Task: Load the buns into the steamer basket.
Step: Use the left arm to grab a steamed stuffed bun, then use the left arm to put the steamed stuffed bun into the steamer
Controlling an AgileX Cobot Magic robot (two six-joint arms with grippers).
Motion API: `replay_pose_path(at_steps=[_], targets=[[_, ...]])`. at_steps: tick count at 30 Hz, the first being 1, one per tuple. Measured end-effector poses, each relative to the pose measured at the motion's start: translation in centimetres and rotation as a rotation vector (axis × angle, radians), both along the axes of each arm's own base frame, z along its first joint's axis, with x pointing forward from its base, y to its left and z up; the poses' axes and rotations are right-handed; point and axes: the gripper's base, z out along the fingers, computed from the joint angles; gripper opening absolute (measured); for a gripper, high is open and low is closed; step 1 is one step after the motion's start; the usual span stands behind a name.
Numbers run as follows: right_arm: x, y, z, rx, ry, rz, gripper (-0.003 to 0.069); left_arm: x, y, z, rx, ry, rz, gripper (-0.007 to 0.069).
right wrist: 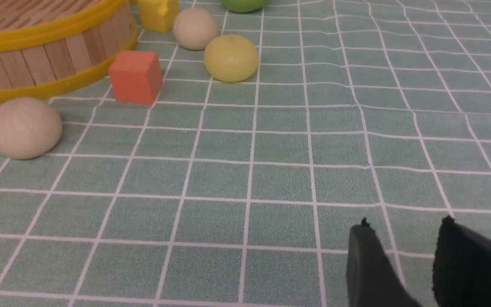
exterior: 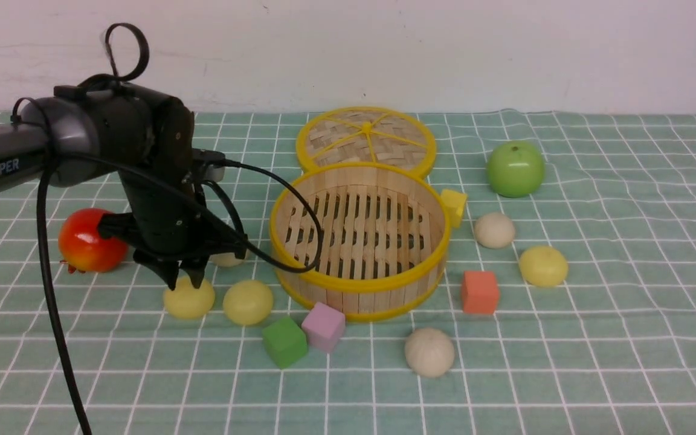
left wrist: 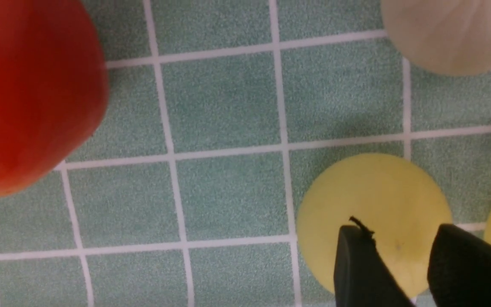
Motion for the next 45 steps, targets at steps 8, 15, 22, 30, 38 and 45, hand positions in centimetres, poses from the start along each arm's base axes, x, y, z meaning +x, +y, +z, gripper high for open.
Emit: replay_pose_path(at_steps=[8,15,22,30,38,45], targets=[[0.0,0.0,0.0,0.000,0.000,0.000,0.0238,0.1,0.0,-0.3,0.001,-0.003,-0.002,0.0238],[0.0,0.0,0.0,0.000,0.000,0.000,0.0238,0.4,-0.1,-1.5,0.009,0.025,-0.002,0.0238],[0.0,0.0,0.0,0.000,0.000,0.000,0.0238,0.5,-0.1,-1.5,0.008,0.024,-0.002,0.0143],[0.0,0.0,0.0,0.000,0.000,0.000,0.0238,0.3,-0.2,-1.5,0.002,0.037,0.004,-0.0013],[0.0,0.0,0.0,0.000,0.000,0.000,0.0238,-0.1,-0.1,0.2,-0.007,0.012,-0.001,-0.0013],[0.0,0.0,0.0,0.000,0.000,0.000,0.0238,-0.1,-0.1,3.3,-0.033,-0.064,-0.004,-0.0013]])
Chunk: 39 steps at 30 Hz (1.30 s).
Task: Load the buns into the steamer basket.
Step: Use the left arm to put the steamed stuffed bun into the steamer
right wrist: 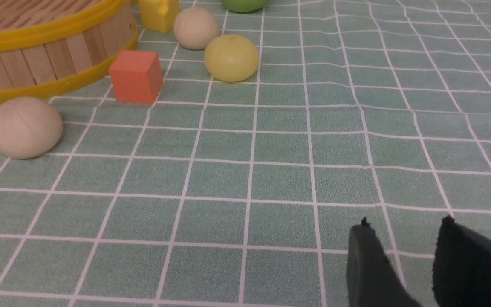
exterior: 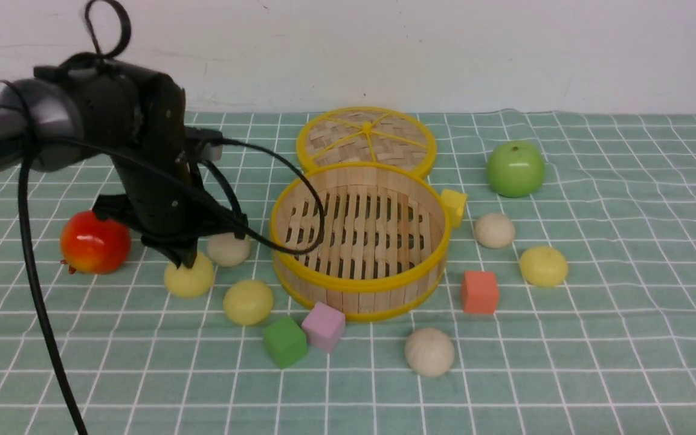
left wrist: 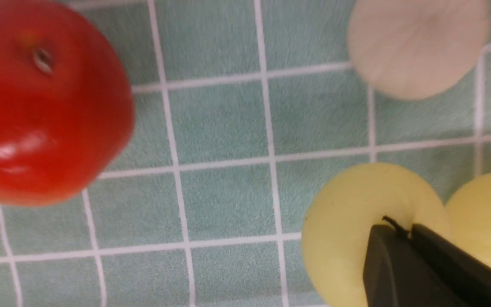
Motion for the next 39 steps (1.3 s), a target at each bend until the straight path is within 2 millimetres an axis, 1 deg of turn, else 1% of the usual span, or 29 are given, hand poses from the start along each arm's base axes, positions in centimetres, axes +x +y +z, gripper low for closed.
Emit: replay_pose_path(at_steps=[2,3,4,6,7,8,10,11,13,15,17,18,23,26,31,36,39], targets=[[0.0,0.0,0.0,0.000,0.000,0.000,0.0238,0.2,-0.3,1.0,-0.018,-0.019,0.002,-0.0013],[0.0,0.0,0.0,0.000,0.000,0.000,0.0238,0.5,-0.6,2.0,-0.033,-0.043,-0.001,-0.0013],[0.0,0.0,0.0,0.000,0.000,0.000,0.0238,0.5,-0.7,2.1,-0.035,-0.047,-0.003,-0.0013],[0.0,0.0,0.0,0.000,0.000,0.000,0.0238,0.7,-2.4,4.0,-0.057,-0.103,-0.039,-0.0013],[0.0,0.0,0.0,0.000,0.000,0.000,0.0238,0.7,-2.5,4.1,-0.059,-0.107,-0.043,-0.0013],[0.0,0.0,0.0,0.000,0.000,0.000,0.0238,0.5,-4.3,5.2,-0.074,-0.142,-0.083,-0.0013],[0.0,0.0,0.0,0.000,0.000,0.000,0.0238,0.3,-6.4,6.3,-0.096,-0.178,-0.132,-0.0013],[0.0,0.0,0.0,0.000,0.000,0.000,0.0238,0.3,-6.5,6.3,-0.097,-0.180,-0.132,-0.0013],[0.0,0.0,0.0,0.000,0.000,0.000,0.0238,0.2,-9.0,6.9,-0.123,-0.205,-0.182,-0.0013],[0.0,0.0,0.0,0.000,0.000,0.000,0.0238,0.6,-10.1,6.2,-0.126,-0.198,-0.198,-0.0013],[0.0,0.0,0.0,0.000,0.000,0.000,0.0238,1.1,-10.6,5.3,-0.125,-0.187,-0.203,-0.0013],[0.0,0.0,0.0,0.000,0.000,0.000,0.0238,1.4,-10.8,4.6,-0.121,-0.173,-0.203,-0.0013],[0.0,0.0,0.0,0.000,0.000,0.000,0.0238,2.3,-11.4,1.0,-0.108,-0.085,-0.186,-0.0013],[0.0,0.0,0.0,0.000,0.000,0.000,0.0238,2.6,-11.6,-0.5,-0.097,-0.050,-0.176,-0.0013],[0.0,0.0,0.0,0.000,0.000,0.000,0.0238,2.8,-11.7,-1.5,-0.091,-0.033,-0.175,-0.0006],[0.0,0.0,0.0,0.000,0.000,0.000,0.0239,2.9,-11.7,-1.5,-0.101,-0.036,-0.155,0.0020],[0.0,0.0,0.0,0.000,0.000,0.000,0.0239,2.9,-11.7,-1.6,-0.104,-0.037,-0.147,0.0070]])
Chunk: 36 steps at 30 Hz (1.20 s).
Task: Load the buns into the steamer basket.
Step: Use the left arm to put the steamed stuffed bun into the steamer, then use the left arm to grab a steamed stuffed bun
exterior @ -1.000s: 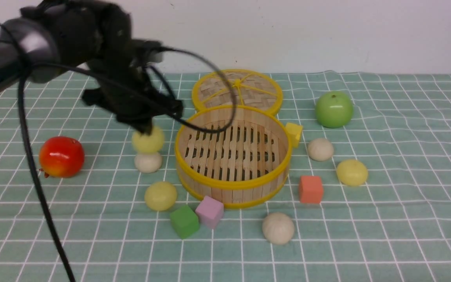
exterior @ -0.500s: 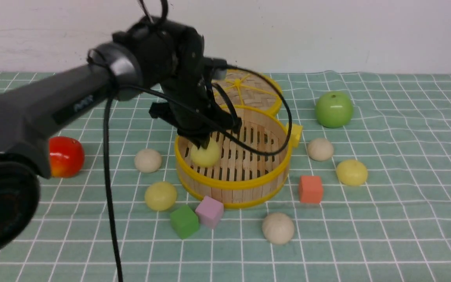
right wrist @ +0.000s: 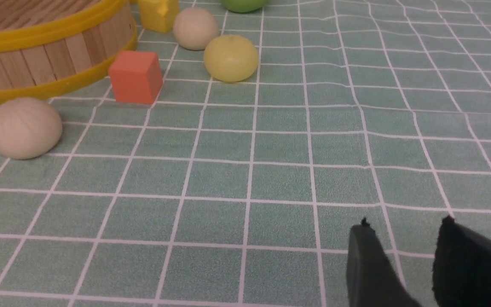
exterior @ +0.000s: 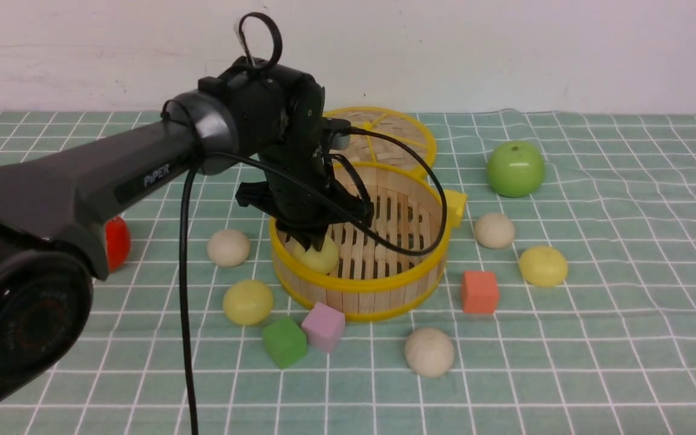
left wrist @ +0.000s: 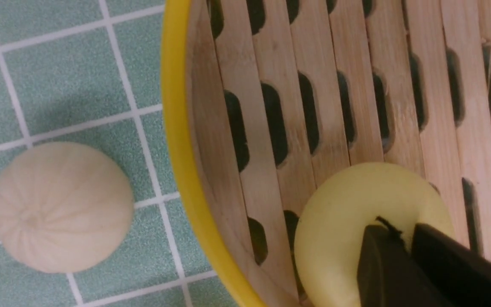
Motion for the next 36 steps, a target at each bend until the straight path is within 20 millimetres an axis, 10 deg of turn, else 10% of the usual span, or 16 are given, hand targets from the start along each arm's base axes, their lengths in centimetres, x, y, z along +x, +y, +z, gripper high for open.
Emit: replay_pose_path(at_steps=[10,24,30,36], targets=[[0.0,0.0,0.0,0.000,0.000,0.000,0.0239,-1.2,0.5,2.3,-0.011,0.034,0.024,0.0337],[0.0,0.0,0.0,0.000,0.000,0.000,0.0239,-7.1,6.9,13.1,0.112,-0.086,0.060,0.0328],[0.0,0.0,0.0,0.000,0.000,0.000,0.0239,-8.0,11.5,9.8,0.030,0.023,0.193,0.0251],[0.0,0.0,0.0,0.000,0.000,0.000,0.0239,-7.1,10.9,6.3,0.001,0.097,0.174,0.0223]])
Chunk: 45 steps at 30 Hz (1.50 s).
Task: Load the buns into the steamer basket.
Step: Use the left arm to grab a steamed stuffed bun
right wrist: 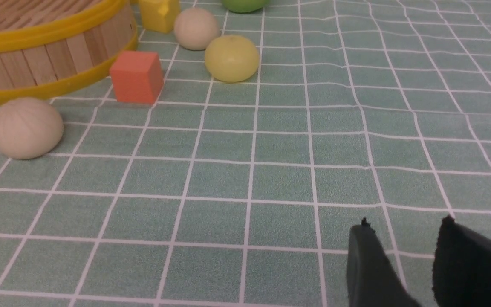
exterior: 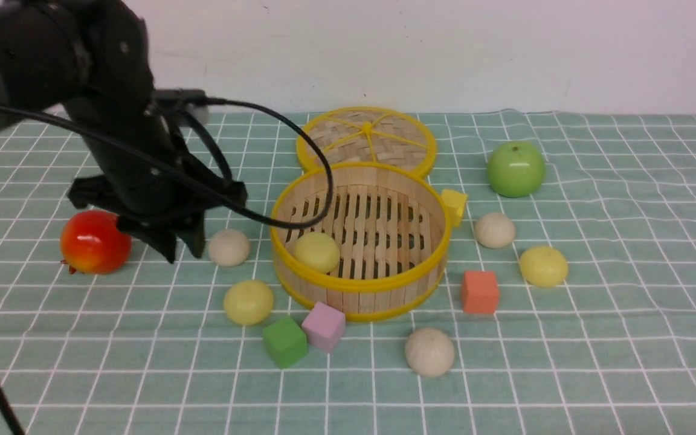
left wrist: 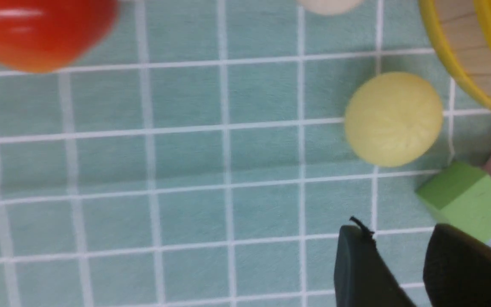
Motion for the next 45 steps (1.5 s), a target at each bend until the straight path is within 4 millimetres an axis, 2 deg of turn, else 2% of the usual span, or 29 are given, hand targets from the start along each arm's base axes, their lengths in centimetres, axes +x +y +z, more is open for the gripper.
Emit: replay_pose_path(at_steps=[3,8,13,14,17,21,26,34,45], targets=[[0.0,0.0,0.0,0.000,0.000,0.000,0.0239,1.1,-0.7,-1.7,-0.011,-0.007,-0.012,0.0223],[0.0,0.0,0.0,0.000,0.000,0.000,0.0239,2.1,-2.0,-3.4,-0.021,-0.043,-0.041,0.0227],[0.0,0.0,0.0,0.000,0.000,0.000,0.0239,2.1,-4.0,-3.7,-0.007,-0.090,-0.103,0.0227],[0.0,0.0,0.0,0.000,0.000,0.000,0.0239,2.0,-4.8,-4.3,0.012,-0.094,-0.133,0.0231],[0.0,0.0,0.0,0.000,0.000,0.000,0.0239,2.0,-5.6,-5.3,0.040,-0.077,-0.141,0.0235],[0.0,0.0,0.0,0.000,0.000,0.000,0.0239,2.3,-5.4,-6.4,0.079,-0.054,-0.117,0.0237],[0.0,0.0,0.0,0.000,0.000,0.000,0.0239,2.4,-5.4,-6.6,0.086,-0.051,-0.113,0.0237],[0.0,0.0,0.0,0.000,0.000,0.000,0.0239,2.9,-5.6,-9.2,0.121,0.005,-0.120,0.0237],[0.0,0.0,0.0,0.000,0.000,0.000,0.0239,3.2,-5.6,-9.5,0.127,-0.009,-0.126,0.0215]])
